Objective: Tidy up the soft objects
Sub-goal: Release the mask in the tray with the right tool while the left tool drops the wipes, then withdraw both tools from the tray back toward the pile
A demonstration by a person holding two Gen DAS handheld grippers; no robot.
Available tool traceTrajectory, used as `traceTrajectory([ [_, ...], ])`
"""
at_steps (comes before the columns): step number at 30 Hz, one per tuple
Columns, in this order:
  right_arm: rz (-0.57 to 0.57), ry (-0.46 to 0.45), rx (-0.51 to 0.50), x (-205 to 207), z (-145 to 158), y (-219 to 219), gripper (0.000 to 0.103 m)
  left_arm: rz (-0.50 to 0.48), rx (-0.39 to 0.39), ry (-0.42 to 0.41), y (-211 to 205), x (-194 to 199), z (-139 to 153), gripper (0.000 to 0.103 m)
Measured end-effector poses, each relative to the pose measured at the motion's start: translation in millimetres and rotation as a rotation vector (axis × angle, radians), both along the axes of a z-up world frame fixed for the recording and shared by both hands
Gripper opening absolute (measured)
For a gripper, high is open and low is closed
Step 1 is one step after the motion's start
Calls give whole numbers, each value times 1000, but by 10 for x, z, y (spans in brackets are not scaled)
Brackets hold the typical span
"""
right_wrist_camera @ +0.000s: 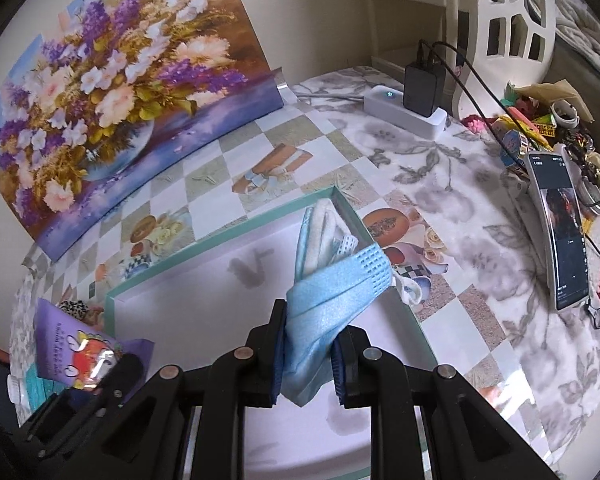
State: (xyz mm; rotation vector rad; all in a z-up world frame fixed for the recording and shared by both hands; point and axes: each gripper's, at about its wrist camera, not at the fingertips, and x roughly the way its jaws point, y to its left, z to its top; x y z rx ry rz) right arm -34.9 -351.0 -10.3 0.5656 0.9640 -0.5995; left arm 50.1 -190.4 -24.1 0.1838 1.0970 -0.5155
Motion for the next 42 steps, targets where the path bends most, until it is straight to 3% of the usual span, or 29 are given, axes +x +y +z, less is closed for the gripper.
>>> traceTrajectory([
  [3,-1,9,-2,1,-13,-16,24,5,-2,-1,16,22,-8,40],
  [5,0,6,2,-4,-3,-18,24,26,-14,10,62,46,8,80],
  [7,6,4,-2,-3,24,3,30,49,-24,8,112,62,33,87],
  [9,18,8,-13,7,53,31,55,70,-26,7,177,79,60,87],
  [14,43,22,-22,26,94,90,62,133,-2,-3,349,116,95,89],
  [19,52,53,-46,27,103,132,78,199,20,-41,502,149,126,96],
  [23,48,60,-53,11,101,136,103,229,34,-62,579,163,126,97],
  [27,45,52,-56,-7,114,133,103,224,47,-94,595,144,125,97],
  [42,106,15,-11,-54,142,305,103,277,-63,-73,862,78,236,97],
])
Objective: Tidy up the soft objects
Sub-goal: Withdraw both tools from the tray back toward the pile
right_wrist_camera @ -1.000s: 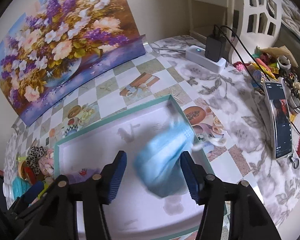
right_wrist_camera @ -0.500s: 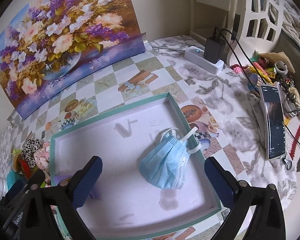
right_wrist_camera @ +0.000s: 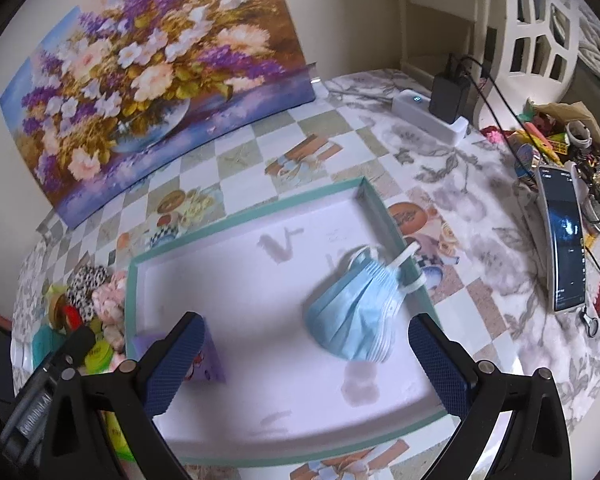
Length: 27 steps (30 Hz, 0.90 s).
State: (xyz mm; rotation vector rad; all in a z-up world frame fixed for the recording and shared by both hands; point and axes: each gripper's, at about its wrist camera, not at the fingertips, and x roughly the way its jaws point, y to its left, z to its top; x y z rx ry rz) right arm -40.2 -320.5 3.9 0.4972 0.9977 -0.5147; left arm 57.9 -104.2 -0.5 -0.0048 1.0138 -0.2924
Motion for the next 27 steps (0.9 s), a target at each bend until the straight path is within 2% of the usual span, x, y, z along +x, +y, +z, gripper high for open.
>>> traceTrajectory([
  [9,94,7,-24,-42,43,372,103,19,68,-9,219,-142,25,97],
  [13,108,20,-37,-66,49,483,103,22,124,-16,315,-224,42,97],
  [27,248,73,-18,-50,-29,1047,103,122,147,36,894,-363,-8,97],
])
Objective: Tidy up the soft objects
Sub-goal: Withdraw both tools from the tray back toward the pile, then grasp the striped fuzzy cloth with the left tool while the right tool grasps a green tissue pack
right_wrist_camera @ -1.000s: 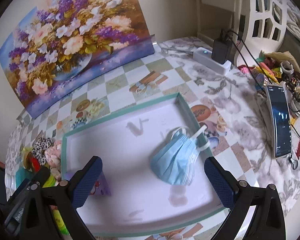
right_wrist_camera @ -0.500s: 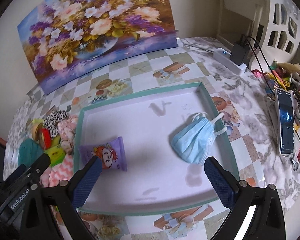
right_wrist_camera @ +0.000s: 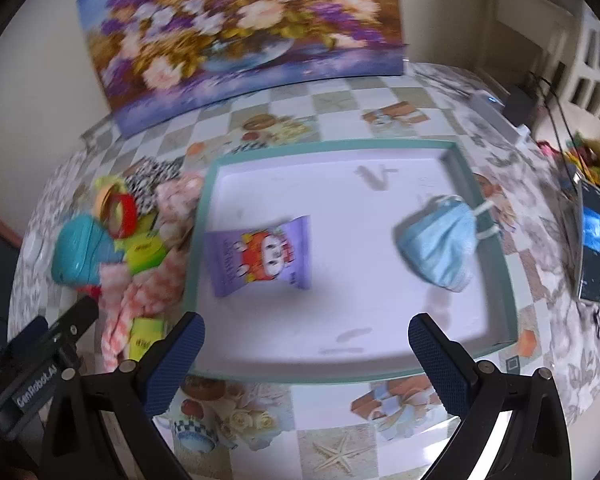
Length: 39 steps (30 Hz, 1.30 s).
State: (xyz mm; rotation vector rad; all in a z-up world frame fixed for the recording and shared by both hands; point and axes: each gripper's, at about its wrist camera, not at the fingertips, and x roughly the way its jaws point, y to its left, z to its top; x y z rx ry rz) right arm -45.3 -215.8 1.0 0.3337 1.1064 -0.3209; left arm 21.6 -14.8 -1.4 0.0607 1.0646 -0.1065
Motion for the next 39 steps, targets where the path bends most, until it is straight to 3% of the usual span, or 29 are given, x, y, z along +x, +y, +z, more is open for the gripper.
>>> traceTrajectory([
  [3,42,7,-14,32,-11,130,103,17,-8,15,87,21,-31,97],
  [18,148,47,185,227,-266,380,103,113,-55,133,391,183,-303,97],
  [27,184,76,145,276,-289,498,103,109,-32,255,394,329,-664,97],
  [39,198,88,125,281,-300,537,103,126,-191,353,536,363,-936,95],
])
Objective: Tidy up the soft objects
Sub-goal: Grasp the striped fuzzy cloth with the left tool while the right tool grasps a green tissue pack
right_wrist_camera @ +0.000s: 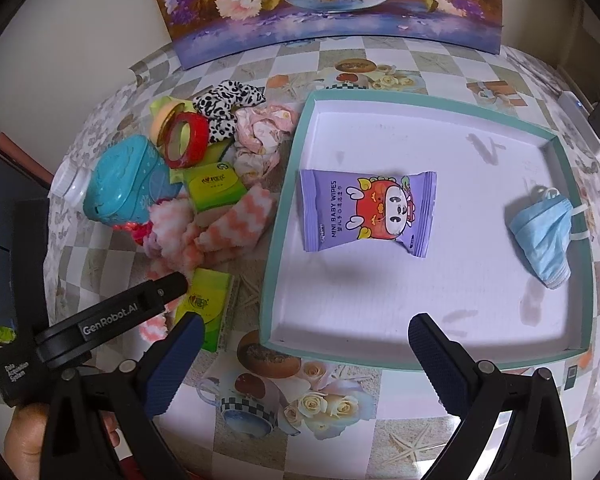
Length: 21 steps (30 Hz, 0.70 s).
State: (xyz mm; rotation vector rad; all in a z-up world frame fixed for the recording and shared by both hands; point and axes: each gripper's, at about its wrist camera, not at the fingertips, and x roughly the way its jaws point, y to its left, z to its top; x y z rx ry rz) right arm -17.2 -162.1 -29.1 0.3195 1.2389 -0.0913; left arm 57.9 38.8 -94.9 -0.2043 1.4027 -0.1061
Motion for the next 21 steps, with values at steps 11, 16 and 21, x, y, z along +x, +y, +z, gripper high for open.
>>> traceTrajectory([
  [11,2,0,-9,6,-4,2,103,-50,-171,-11,-60,-84,42,27],
  [16,2,-2,-10,10,-1,4,103,-43,-167,-47,-89,-81,187,20],
  [21,0,-3,-9,14,4,1,103,-35,-191,-80,-40,-113,335,19],
])
